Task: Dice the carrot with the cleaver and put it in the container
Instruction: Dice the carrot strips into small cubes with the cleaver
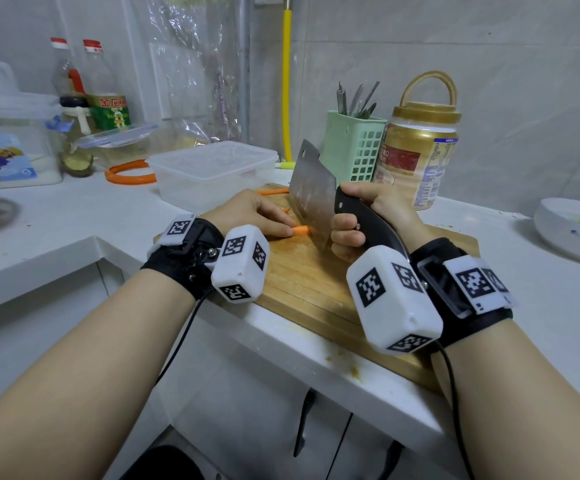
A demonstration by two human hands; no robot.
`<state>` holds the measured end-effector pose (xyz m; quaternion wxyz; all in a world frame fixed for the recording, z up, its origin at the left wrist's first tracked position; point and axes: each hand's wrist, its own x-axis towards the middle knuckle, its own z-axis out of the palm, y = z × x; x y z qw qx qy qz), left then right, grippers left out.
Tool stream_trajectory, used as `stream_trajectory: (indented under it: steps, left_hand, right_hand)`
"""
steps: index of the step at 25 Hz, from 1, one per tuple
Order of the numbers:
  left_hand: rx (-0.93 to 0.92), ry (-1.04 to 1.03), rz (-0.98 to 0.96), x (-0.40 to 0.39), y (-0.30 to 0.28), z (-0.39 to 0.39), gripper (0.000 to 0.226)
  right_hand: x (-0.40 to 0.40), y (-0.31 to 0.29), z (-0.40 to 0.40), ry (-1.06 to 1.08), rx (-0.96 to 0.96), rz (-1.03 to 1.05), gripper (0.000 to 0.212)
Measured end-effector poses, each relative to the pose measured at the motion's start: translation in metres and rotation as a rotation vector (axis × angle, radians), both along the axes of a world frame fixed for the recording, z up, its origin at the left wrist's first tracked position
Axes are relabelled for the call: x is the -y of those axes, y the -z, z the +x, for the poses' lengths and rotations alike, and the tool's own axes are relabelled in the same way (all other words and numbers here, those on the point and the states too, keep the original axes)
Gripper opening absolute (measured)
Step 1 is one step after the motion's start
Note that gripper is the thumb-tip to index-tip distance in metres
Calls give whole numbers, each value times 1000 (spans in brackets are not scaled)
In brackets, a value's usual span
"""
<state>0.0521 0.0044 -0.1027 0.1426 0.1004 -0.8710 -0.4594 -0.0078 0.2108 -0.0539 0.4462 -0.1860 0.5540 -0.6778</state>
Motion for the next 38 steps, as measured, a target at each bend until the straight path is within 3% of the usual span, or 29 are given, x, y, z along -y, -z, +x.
stream_trajectory:
  steps: [6,15,38]
  left_hand:
    - [5,17,4,-3,-2,2,20]
    - [2,33,-4,-5,-3,4,16]
    - [-13,11,-53,-2,0,0,11]
  right_hand:
    - [5,1,1,-33,-93,94,34]
    - [11,3,-5,-42,-76,143,24]
    - [-3,2,-7,-24,27,-69,46]
